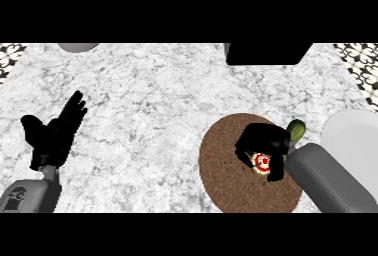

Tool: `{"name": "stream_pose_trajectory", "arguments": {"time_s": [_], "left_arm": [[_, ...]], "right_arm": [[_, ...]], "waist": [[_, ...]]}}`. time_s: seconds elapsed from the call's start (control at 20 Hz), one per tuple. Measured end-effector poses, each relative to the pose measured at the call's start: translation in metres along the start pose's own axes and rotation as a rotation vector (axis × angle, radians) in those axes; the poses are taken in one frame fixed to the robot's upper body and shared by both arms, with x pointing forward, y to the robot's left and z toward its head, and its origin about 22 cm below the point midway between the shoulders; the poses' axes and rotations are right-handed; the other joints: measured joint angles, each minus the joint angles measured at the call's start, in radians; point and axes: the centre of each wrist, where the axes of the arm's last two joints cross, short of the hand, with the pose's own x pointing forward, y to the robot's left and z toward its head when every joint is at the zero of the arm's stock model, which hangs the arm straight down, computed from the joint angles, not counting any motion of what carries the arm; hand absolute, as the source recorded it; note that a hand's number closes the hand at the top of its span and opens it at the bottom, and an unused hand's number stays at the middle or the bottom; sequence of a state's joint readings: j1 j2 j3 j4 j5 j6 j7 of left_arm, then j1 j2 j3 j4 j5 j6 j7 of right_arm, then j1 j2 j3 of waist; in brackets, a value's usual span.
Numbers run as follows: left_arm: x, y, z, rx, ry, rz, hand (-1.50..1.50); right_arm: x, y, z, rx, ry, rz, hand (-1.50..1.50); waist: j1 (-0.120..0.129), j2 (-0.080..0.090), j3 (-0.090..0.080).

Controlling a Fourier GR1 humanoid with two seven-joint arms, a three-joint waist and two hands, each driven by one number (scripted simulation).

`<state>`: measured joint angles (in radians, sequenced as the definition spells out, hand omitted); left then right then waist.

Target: Pick the cupcake from the placemat and place it in the plate

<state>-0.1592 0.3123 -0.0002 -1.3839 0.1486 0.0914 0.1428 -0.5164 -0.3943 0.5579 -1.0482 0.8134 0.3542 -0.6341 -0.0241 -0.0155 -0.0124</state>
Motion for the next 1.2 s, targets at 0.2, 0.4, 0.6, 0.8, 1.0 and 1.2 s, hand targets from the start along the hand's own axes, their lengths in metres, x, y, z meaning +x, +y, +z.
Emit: {"name": "stream_pose_trajectory", "arguments": {"time_s": [0.2, 0.4, 0.6, 0.8, 1.0, 1.2], "left_arm": [[-0.006, 0.008, 0.005, 0.041, 0.015, -0.001, 0.0], [-0.01, 0.009, 0.008, 0.046, 0.03, 0.004, 0.0], [-0.011, 0.012, 0.011, 0.052, 0.036, -0.003, 0.0], [-0.011, 0.014, 0.013, 0.056, 0.038, -0.002, 0.0], [-0.008, 0.01, 0.015, 0.042, 0.033, 0.002, 0.0], [-0.003, 0.0, 0.009, 0.023, 0.011, -0.006, 0.0]], "right_arm": [[-0.02, 0.016, 0.023, -0.215, 0.319, -0.197, 1.5], [-0.016, 0.022, 0.028, -0.416, 0.588, -0.237, 1.5], [0.002, 0.008, 0.028, -0.688, 0.758, -0.173, 1.5], [0.023, -0.014, 0.04, -0.958, 0.885, -0.058, 1.5], [0.046, -0.024, 0.062, -1.154, 1.033, 0.007, 1.5], [0.069, -0.019, 0.093, -1.285, 1.144, -0.035, 1.5]], "waist": [[-0.05, -0.013, -0.001], [-0.061, -0.018, -0.001], [-0.062, -0.017, 0.005], [-0.063, -0.018, 0.007], [-0.048, -0.011, 0.009], [-0.026, 0.001, 0.01]]}}
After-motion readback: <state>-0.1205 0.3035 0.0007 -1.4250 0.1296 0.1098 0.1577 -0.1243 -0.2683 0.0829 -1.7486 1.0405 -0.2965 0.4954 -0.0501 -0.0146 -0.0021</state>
